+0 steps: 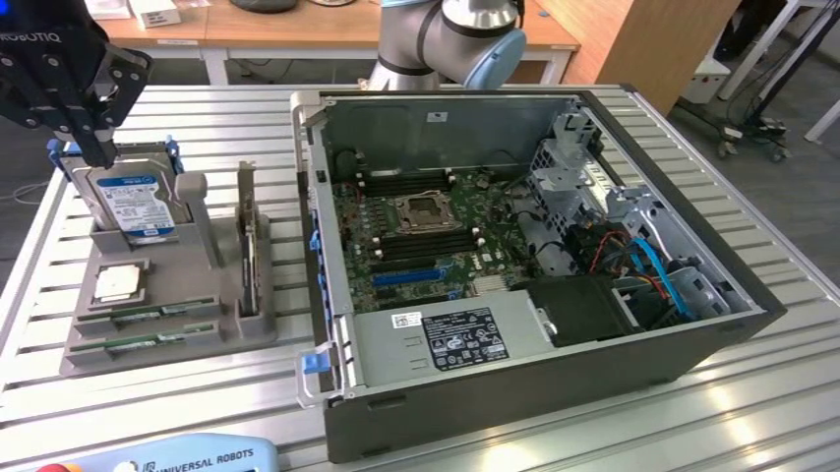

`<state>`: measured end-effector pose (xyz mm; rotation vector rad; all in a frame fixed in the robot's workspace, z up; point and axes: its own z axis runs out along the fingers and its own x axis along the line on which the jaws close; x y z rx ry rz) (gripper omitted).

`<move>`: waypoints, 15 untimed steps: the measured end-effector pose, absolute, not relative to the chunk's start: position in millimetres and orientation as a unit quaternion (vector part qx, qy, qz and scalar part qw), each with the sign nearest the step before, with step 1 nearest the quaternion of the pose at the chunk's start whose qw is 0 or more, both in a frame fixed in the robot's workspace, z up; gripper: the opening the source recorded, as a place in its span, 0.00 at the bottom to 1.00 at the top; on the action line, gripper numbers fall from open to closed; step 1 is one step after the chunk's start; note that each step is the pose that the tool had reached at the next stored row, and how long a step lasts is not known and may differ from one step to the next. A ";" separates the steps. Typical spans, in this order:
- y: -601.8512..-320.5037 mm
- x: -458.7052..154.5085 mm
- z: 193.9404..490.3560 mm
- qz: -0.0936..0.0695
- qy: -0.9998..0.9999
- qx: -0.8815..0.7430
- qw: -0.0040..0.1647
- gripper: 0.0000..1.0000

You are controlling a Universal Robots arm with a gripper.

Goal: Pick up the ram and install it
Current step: 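Pick up the ram and move it above insertion slot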

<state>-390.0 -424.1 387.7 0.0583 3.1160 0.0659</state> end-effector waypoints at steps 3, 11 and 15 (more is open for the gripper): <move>-424.1 -390.0 387.7 0.021 1.000 0.019 0.012 0.10; -424.1 -390.0 387.7 0.021 1.000 0.007 0.012 0.10; -424.1 -390.0 387.7 0.022 1.000 -0.010 0.012 0.10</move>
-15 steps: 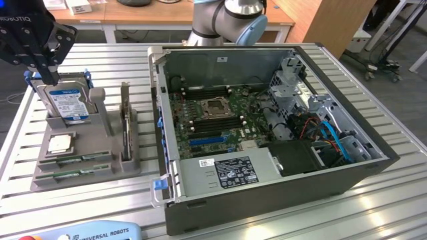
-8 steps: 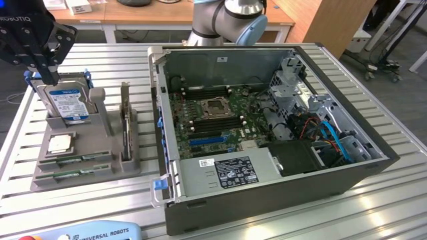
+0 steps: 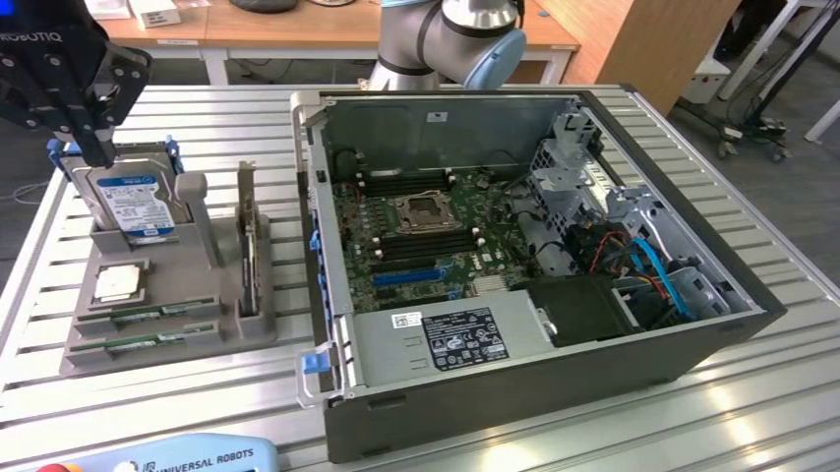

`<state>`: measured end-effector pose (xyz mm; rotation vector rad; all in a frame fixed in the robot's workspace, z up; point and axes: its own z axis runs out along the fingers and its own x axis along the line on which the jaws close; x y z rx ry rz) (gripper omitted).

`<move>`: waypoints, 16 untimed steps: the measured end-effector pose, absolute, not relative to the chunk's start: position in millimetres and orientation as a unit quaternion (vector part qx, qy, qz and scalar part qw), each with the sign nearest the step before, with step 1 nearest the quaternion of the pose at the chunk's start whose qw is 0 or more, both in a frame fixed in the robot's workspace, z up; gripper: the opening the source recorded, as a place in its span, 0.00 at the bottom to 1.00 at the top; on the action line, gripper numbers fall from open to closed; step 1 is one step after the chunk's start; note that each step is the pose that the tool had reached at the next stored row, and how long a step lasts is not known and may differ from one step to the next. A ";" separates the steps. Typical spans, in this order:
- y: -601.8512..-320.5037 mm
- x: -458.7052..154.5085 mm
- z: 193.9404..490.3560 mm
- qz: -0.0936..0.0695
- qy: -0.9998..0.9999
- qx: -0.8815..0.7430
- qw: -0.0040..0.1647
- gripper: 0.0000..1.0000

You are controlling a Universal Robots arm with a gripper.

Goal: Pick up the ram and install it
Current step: 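Pick up the ram and move it above insertion slot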

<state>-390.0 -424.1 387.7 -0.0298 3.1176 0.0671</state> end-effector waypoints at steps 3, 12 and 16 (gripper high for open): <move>-424.1 -390.0 387.7 0.022 0.999 -0.025 0.011 0.10; -424.1 -390.0 387.7 0.022 0.997 -0.079 0.010 0.10; -424.1 -390.0 387.7 0.022 0.995 -0.100 0.010 0.10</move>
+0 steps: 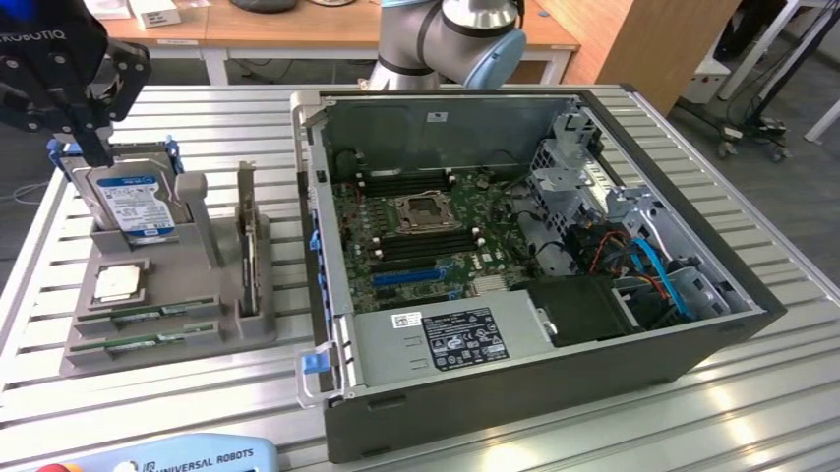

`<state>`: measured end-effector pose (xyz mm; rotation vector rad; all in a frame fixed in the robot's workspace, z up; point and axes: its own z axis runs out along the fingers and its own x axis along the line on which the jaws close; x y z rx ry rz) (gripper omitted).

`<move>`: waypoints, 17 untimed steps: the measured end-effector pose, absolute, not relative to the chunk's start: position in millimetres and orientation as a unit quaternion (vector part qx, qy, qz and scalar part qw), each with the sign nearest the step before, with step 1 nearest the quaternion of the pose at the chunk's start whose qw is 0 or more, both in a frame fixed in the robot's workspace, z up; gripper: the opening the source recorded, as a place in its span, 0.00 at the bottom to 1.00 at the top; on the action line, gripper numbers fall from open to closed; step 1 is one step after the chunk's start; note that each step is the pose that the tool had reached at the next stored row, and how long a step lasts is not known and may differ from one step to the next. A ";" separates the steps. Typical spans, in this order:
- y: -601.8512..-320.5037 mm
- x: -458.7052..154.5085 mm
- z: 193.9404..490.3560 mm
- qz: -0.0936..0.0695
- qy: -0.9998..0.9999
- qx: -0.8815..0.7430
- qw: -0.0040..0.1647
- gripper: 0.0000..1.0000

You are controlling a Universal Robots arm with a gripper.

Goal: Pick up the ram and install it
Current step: 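Pick up the ram and move it above insertion slot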

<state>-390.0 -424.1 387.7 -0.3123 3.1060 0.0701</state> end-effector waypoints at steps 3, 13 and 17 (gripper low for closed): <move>-424.1 -390.0 387.7 0.023 0.993 -0.118 0.009 0.10; -424.1 -390.0 387.1 0.023 0.981 -0.194 0.007 0.10; -424.1 -390.0 387.1 0.023 0.973 -0.228 0.007 0.10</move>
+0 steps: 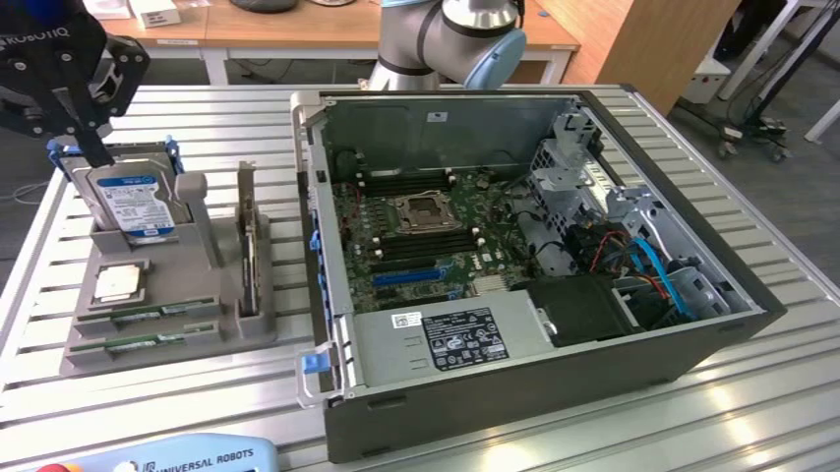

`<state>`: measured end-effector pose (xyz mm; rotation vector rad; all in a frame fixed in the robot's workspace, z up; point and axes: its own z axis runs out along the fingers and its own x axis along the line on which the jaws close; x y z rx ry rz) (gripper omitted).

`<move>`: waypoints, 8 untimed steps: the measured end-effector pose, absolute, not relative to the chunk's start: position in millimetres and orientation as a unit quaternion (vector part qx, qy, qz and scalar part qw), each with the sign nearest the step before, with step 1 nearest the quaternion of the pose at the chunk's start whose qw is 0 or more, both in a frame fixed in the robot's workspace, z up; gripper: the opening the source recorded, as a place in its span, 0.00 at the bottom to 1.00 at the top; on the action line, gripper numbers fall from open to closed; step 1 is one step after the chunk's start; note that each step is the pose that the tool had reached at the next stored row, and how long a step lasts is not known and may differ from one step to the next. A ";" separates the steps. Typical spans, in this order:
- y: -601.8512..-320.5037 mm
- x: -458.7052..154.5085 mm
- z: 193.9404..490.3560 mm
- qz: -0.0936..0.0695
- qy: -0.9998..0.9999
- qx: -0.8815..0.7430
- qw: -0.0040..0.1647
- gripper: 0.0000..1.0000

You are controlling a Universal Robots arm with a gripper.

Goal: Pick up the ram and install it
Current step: 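Pick up the ram and move it above insertion slot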

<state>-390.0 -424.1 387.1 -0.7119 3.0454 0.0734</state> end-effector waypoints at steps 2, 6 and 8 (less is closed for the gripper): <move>-424.1 -390.0 387.0 0.024 0.970 -0.243 0.006 0.10; -424.1 -390.0 386.9 0.024 0.961 -0.276 0.005 0.10; -424.1 -390.0 386.9 0.024 0.956 -0.291 0.005 0.10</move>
